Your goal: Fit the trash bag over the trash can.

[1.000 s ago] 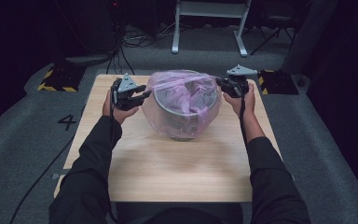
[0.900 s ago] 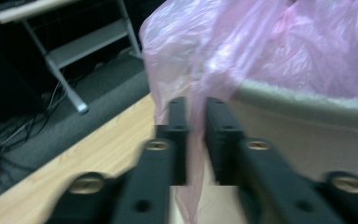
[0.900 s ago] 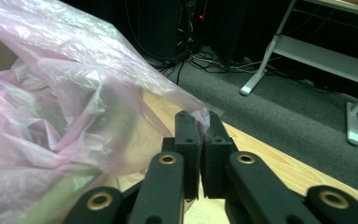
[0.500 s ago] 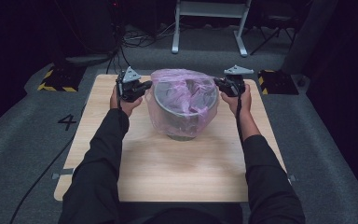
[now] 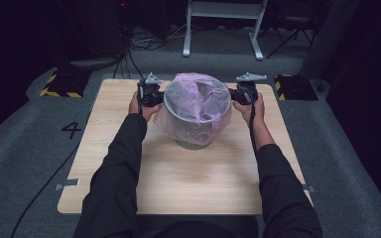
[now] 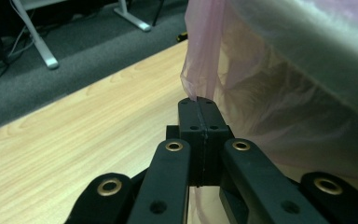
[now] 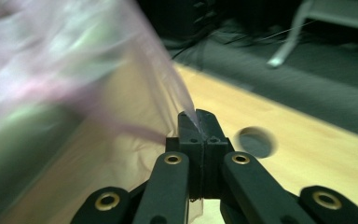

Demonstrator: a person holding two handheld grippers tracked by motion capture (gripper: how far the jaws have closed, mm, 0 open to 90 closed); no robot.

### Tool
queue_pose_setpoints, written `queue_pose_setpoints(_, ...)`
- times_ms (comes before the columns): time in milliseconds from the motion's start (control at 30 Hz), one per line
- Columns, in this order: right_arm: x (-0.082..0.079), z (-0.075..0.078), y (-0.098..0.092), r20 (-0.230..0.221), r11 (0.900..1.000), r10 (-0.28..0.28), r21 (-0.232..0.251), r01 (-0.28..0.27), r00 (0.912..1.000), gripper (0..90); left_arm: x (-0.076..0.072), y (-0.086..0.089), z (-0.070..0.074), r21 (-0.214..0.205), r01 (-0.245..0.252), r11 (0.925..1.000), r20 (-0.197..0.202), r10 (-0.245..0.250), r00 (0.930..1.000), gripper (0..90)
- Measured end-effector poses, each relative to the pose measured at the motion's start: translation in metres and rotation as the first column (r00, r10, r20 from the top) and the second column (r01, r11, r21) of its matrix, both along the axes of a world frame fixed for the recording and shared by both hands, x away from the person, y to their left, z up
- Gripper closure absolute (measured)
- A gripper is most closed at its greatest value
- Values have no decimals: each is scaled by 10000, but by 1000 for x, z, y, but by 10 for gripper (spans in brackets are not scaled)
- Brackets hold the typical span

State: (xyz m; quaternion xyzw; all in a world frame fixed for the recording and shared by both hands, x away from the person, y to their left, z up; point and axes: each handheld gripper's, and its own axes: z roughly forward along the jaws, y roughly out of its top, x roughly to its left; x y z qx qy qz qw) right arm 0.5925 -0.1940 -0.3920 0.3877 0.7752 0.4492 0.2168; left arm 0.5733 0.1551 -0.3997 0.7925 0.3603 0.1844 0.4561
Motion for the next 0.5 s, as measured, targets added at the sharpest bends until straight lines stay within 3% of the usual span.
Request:
queue_pose_setpoints(100,-5,-9,3,-231,9988,467,151,-463,9986,900,-3,-2,-2,-88,242,9997,-3,-242,9997,900)
queue_pose_setpoints(333,-13,-18,1,-425,9953,714,683,-684,9965,900,-9,1,-10,-593,521,9969,-365,-543,9979,900)
queue_pose_setpoints(400,-16,-21,2,-500,9944,808,720,-771,9955,900,-12,0,-14,-871,679,9939,-467,-722,9963,900)
queue_pose_setpoints(500,-21,-26,-4,-767,9865,1180,1231,-1080,9901,900,-19,1,-19,-1120,1082,9878,-542,-1148,9919,900)
